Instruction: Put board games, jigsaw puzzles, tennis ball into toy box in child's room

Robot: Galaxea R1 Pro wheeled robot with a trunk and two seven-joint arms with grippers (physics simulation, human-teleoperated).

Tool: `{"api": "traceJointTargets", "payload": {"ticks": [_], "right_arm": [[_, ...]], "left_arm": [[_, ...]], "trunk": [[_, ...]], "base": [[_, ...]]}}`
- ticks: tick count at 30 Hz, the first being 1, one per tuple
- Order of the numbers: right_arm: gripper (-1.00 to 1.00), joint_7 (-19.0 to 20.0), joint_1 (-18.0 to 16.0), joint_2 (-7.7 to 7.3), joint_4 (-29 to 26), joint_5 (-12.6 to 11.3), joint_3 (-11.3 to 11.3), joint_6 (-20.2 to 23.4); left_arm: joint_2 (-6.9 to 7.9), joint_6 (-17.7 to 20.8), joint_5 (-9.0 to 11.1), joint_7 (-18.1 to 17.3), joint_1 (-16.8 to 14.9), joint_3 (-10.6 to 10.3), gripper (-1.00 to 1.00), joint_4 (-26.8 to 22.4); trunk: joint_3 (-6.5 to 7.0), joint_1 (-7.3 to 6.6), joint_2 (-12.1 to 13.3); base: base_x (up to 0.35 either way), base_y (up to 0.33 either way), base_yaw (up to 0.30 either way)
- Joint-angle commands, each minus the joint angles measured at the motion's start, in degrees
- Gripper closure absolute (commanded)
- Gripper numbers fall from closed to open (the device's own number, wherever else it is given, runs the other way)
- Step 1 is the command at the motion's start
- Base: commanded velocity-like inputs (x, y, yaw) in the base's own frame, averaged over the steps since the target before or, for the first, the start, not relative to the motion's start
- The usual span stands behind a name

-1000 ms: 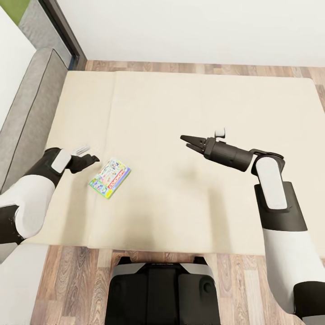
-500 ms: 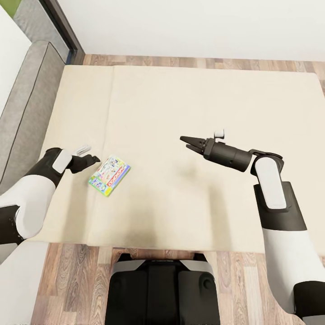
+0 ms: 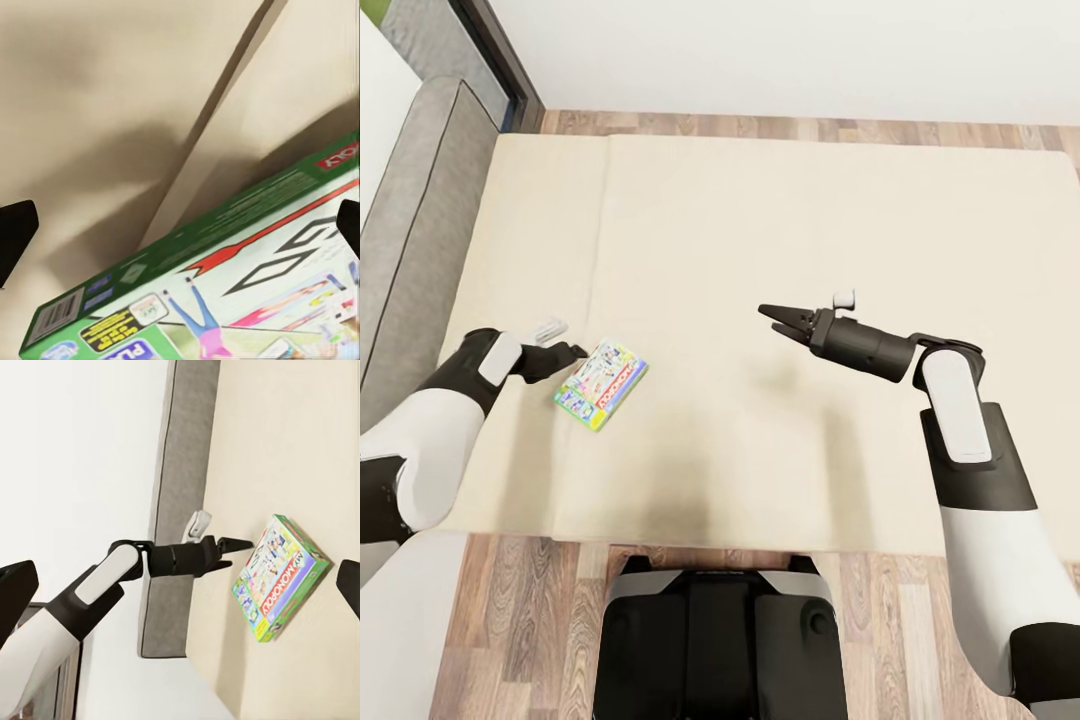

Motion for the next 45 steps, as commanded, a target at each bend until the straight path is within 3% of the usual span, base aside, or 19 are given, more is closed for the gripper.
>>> {"api": "traceJointTargets", "payload": {"ticks": [1, 9, 15, 45], "right_arm": [[-1.0, 0.6, 0.0, -0.02, 0.1, 0.6, 0.0, 0.1], [-1.0, 0.3, 0.0, 0.0, 0.5, 0.6, 0.0, 0.1], [-1.0, -0.5, 0.0, 0.0, 0.5, 0.6, 0.0, 0.1], [-1.0, -0.9, -0.1, 0.0, 1.5, 0.6, 0.0, 0.1]], "left_arm": [[-0.03, 0.3, 0.4, -0.2, 0.0, -0.4, -1.0, -0.1], [-0.33, 0.1, 0.5, -4.1, 0.4, -7.8, -1.0, -0.1], [-0.4, 0.0, 0.6, -6.6, 0.5, -10.7, -1.0, -0.1], [-0.4, 0.0, 0.5, -7.7, 0.8, -11.7, -1.0, -0.1]], "trunk": [[-0.06, 0.02, -0.1], [-0.13, 0.02, -0.1], [-0.13, 0.02, -0.1], [-0.14, 0.02, -0.1]], "base": [[0.0, 0.0, 0.0], [0.0, 0.0, 0.0], [0.0, 0.0, 0.0], [-0.002, -0.008, 0.0]]}}
